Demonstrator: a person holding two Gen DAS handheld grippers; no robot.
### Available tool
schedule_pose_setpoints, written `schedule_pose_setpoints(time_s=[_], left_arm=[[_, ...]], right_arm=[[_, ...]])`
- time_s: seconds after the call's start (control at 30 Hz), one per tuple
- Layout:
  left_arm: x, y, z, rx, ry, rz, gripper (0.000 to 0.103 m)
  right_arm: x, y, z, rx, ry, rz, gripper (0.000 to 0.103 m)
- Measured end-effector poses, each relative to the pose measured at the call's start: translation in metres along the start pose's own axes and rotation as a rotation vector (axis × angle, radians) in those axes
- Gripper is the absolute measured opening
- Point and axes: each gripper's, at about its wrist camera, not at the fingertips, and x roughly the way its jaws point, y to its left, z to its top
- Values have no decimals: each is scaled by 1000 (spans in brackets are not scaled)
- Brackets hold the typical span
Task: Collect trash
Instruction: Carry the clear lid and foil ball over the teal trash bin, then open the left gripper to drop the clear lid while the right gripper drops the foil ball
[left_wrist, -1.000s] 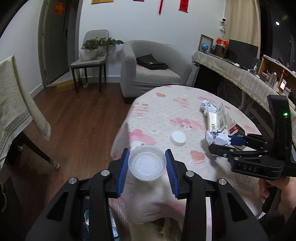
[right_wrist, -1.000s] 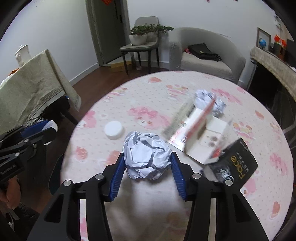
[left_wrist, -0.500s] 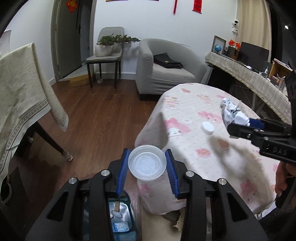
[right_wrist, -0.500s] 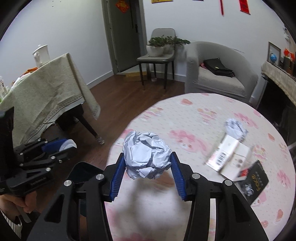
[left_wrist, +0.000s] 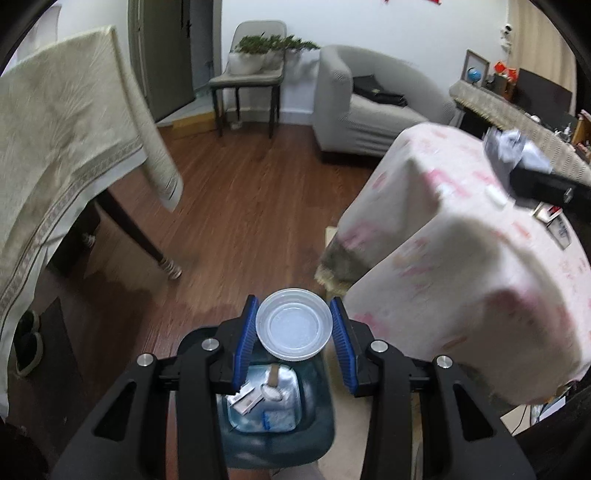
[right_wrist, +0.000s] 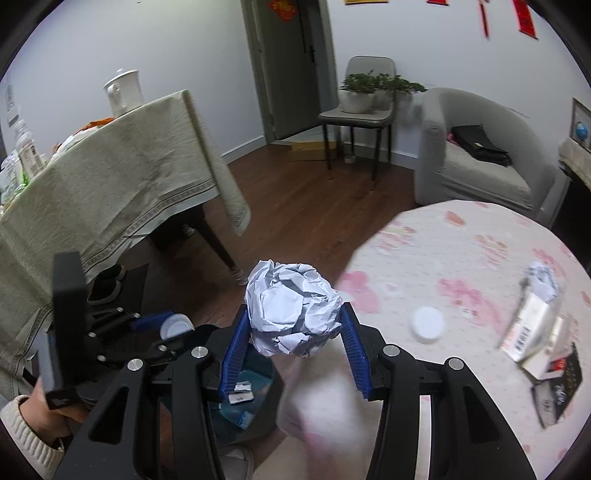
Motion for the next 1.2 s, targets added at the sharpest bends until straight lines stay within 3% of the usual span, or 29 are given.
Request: schedule_pose_setpoints(time_s=[0.47, 1.0, 1.2], left_arm=[[47, 45, -56, -14, 192, 81, 42], [85, 83, -104, -69, 358, 99, 42], [97, 90, -118, -101, 409, 63, 42]], right_arm=[[41, 62, 3, -62, 64, 97, 50], [82, 99, -4, -96, 156, 137, 50], [102, 111, -11, -105, 209, 142, 50]])
